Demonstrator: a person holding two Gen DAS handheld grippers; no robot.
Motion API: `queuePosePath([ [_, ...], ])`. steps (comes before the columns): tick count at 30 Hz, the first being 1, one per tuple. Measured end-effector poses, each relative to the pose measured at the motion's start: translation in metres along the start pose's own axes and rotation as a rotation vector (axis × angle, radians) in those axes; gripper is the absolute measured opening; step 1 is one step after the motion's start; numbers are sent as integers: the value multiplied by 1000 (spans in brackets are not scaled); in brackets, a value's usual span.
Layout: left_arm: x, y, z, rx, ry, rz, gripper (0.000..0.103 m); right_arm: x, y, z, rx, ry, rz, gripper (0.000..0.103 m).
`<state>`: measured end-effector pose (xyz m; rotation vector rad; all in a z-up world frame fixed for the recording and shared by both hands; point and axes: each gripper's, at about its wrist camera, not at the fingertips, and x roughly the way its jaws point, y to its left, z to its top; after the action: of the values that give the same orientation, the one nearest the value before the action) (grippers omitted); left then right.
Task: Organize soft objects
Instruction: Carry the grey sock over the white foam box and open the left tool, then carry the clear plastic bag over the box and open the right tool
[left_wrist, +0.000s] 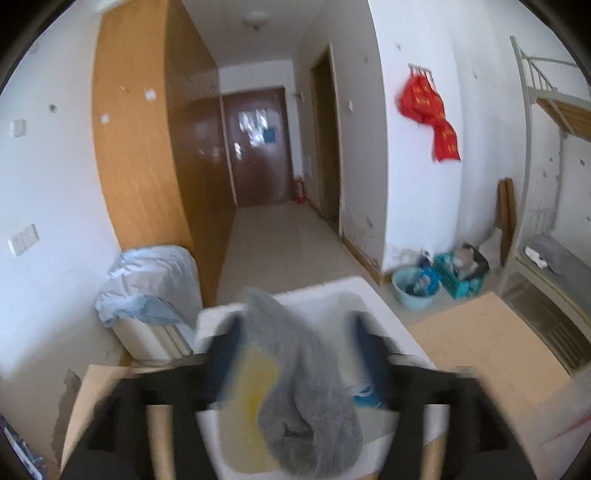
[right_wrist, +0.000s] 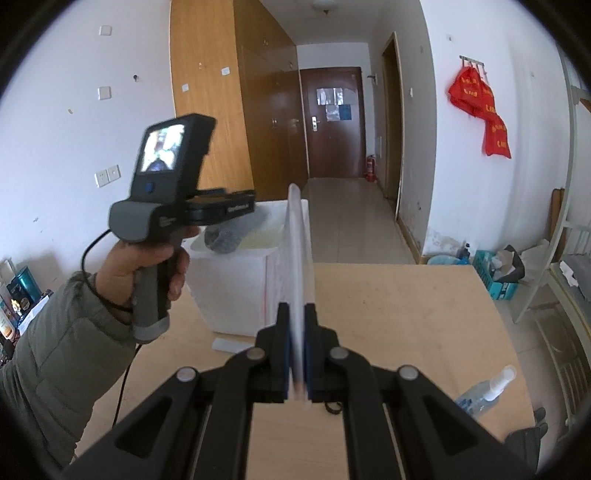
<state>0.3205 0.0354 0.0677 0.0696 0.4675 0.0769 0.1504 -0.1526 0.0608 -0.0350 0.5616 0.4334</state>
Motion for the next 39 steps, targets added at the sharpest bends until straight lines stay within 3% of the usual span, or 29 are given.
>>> queuePosePath([
  [1, -7, 1, 1, -3, -37, 13, 94, 0, 0, 0, 0, -2, 0, 8],
  [4, -19, 7, 3, -25, -78, 41, 100, -2, 0, 0, -1, -7, -1, 8],
  [11, -38, 9, -8, -47, -51, -7, 100, -3, 1, 3, -6, -13, 2, 8],
  [27, -136, 36, -75, -95, -83, 58, 100, 0, 22, 19, -65, -37, 26, 8],
  [32, -147, 45, -100, -143, -54, 60, 100, 3, 33, 29, -102, -52, 37, 8],
  [39, -149, 42, -120, -128, -22, 52, 100, 25, 46, 44, -141, -45, 31, 8],
])
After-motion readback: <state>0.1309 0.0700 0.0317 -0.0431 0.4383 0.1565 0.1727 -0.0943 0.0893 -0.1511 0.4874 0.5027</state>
